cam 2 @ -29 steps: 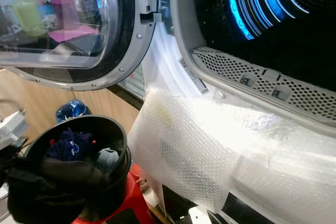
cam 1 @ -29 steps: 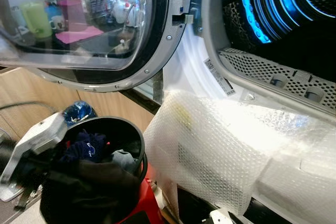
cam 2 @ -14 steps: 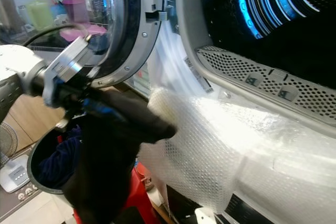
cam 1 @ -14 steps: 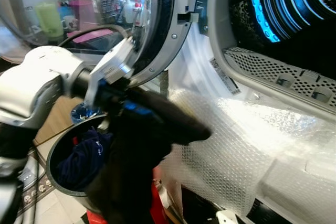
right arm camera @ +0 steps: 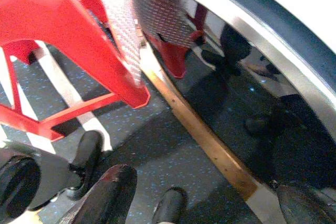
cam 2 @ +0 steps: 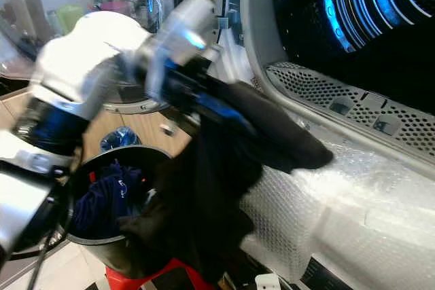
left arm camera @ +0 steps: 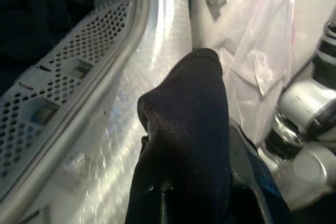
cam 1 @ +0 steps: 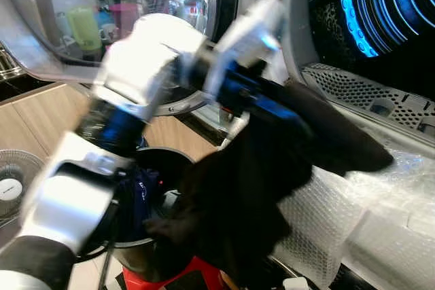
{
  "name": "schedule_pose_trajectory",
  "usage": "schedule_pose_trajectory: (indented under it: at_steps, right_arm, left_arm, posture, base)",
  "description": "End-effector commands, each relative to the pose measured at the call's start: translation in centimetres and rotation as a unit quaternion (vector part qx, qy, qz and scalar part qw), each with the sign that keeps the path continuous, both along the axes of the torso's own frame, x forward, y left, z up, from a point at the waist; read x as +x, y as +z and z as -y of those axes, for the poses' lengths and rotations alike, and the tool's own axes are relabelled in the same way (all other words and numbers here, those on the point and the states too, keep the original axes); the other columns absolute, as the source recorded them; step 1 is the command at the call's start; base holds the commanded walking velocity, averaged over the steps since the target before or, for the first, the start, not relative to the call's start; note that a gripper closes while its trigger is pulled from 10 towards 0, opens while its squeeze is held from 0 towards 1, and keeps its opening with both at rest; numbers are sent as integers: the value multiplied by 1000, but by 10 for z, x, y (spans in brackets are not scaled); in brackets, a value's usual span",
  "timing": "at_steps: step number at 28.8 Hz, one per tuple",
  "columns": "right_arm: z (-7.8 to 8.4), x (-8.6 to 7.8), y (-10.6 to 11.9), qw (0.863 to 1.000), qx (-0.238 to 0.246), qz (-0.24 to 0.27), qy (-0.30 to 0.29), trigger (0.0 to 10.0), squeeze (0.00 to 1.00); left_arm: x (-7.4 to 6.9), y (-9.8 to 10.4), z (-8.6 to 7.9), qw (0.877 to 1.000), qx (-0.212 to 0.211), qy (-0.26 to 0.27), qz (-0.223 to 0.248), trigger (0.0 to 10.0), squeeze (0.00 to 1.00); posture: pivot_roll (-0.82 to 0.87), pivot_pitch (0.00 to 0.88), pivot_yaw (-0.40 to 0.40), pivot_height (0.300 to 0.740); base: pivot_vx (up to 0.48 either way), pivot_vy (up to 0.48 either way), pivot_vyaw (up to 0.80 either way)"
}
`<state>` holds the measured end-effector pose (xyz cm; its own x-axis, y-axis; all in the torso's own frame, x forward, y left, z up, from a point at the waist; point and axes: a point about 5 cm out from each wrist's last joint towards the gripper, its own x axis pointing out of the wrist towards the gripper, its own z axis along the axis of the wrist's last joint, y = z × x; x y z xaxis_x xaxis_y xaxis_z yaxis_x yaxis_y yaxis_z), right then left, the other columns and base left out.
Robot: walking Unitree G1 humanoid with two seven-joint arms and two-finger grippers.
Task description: Clothes washing
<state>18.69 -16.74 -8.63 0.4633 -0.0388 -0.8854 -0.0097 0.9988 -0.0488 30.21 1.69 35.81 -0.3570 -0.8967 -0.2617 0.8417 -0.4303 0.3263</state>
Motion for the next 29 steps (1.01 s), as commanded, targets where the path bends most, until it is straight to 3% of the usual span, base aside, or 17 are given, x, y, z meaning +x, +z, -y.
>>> schedule_pose_trajectory:
  at_steps: [1, 4, 8, 14, 16, 17, 19, 20, 21, 23, 24, 25, 26, 29]
  right_arm:
    - [4, -3, -1, 1000, -8, 0, -19, 10000, 0]
    - [11, -4, -1, 998, -13, 9, -56, 10000, 0]
    - [14, -4, 0, 997, -3, 16, -80, 10000, 0]
    - [28, -9, 0, 994, 45, 39, -93, 10000, 0]
    - [30, -10, 0, 994, 50, 37, -91, 10000, 0]
    - [39, -23, -4, 999, 29, 14, -21, 10000, 0]
    - [42, -28, -5, 1000, 13, 3, 14, 10000, 0]
    - [57, -38, -6, 998, -26, -17, 52, 10000, 0]
    - [63, -41, -6, 997, -41, -22, 55, 10000, 0]
    - [79, -45, -4, 996, -76, -33, 39, 10000, 0]
    - [79, -45, -4, 996, -76, -33, 39, 10000, 0]
    - [87, -40, 0, 998, -65, -9, -10, 10000, 0]
    - [87, -40, 0, 998, -65, -9, -10, 10000, 0]
    - [96, -23, 12, 997, -29, 55, -41, 10000, 0]
  left_arm:
    - [-1, 1, 12, 1000, -4, 0, 12, 0, 0]
    - [-2, -16, 29, 1000, -13, 0, -9, 0, 0]
    - [-4, -24, 32, 999, -21, -2, -25, 0, 0]
    - [-11, -69, 3, 996, 0, 34, -82, 0, 0]
    - [-11, -74, -1, 995, 4, 42, -88, 0, 0]
    - [-16, -91, -16, 992, 15, 68, -109, 0, 0]
    - [-18, -98, -22, 990, 18, 78, -117, 0, 0]
    - [-23, -115, -32, 985, 23, 108, -134, 0, 0]
    - [-25, -121, -36, 983, 26, 120, -137, 0, 0]
    - [-30, -139, -44, 976, 36, 156, -148, 0, 0]
    - [-30, -139, -44, 976, 36, 156, -148, 0, 0]
    - [-34, -154, -53, 967, 45, 186, -166, 0, 0]
    - [-34, -154, -53, 967, 45, 186, -166, 0, 0]
    - [-46, -172, -67, 955, 60, 224, -185, 0, 0]
  posture:
    - [170, 0, 57, 740]
    - [157, 0, 69, 740]
    - [146, 0, 76, 740]
    - [139, 33, 85, 740]
    - [139, 33, 85, 740]
    - [130, 48, 87, 740]
    - [130, 48, 87, 740]
    - [118, 62, 87, 740]
    - [107, 65, 89, 740]
    - [93, 70, 90, 740]
    - [93, 70, 90, 740]
    - [85, 71, 90, 740]
    - [85, 71, 90, 740]
    - [73, 69, 90, 740]
  base:
    - [0, 0, 0]
    - [0, 0, 0]
    - [0, 0, 0]
    - [0, 0, 0]
    - [0, 0, 0]
    - [0, 0, 0]
    - [0, 0, 0]
    - [0, 0, 0]
    - [0, 0, 0]
    - [0, 0, 0]
    - [0, 0, 0]
    - [0, 0, 0]
    - [0, 0, 0]
    - [0, 0, 0]
